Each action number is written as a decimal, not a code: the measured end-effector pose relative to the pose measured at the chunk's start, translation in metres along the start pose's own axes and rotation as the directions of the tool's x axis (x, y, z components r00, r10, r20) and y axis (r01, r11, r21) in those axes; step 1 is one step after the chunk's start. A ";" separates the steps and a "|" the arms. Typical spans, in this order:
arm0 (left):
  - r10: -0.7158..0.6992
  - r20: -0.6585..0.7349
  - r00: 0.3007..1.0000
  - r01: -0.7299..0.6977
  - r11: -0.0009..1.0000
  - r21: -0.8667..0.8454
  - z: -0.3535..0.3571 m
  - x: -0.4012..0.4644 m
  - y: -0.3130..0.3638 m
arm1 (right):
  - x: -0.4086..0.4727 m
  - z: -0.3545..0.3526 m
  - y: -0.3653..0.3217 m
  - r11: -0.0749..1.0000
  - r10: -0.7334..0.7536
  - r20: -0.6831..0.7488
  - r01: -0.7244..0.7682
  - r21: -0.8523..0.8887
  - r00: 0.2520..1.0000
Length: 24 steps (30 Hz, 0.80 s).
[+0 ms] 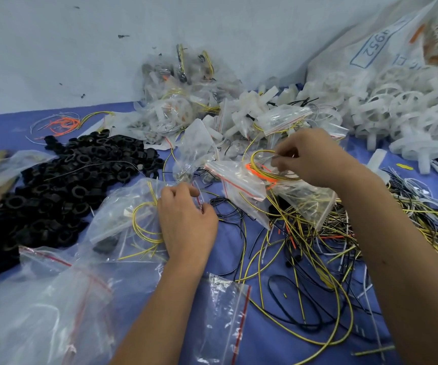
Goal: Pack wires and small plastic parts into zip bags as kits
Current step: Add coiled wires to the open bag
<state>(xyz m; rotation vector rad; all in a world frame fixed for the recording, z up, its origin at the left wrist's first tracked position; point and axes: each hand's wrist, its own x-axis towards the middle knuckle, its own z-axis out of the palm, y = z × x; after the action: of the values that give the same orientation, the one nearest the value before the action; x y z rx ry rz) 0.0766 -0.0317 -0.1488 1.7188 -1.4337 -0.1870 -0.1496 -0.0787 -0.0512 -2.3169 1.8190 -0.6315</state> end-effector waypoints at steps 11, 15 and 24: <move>-0.040 0.056 0.998 0.039 0.999 0.022 0.002 0.000 -0.003 | 0.006 -0.004 0.007 0.994 0.080 -0.294 -0.097 -0.044 0.953; -0.044 0.068 0.997 0.043 0.999 0.012 0.002 0.000 -0.003 | 0.003 0.002 0.000 0.996 -0.089 -0.269 0.081 -0.038 0.959; -0.046 0.070 0.996 0.047 0.999 -0.010 0.000 0.001 -0.002 | 0.006 0.008 0.004 0.993 -0.049 -0.402 0.000 -0.120 0.914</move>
<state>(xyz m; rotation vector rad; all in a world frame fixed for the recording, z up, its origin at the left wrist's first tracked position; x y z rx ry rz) 0.0784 -0.0328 -0.1495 1.7528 -1.4413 -0.2826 -0.1494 -0.0863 -0.0585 -2.4259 2.0433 -1.1103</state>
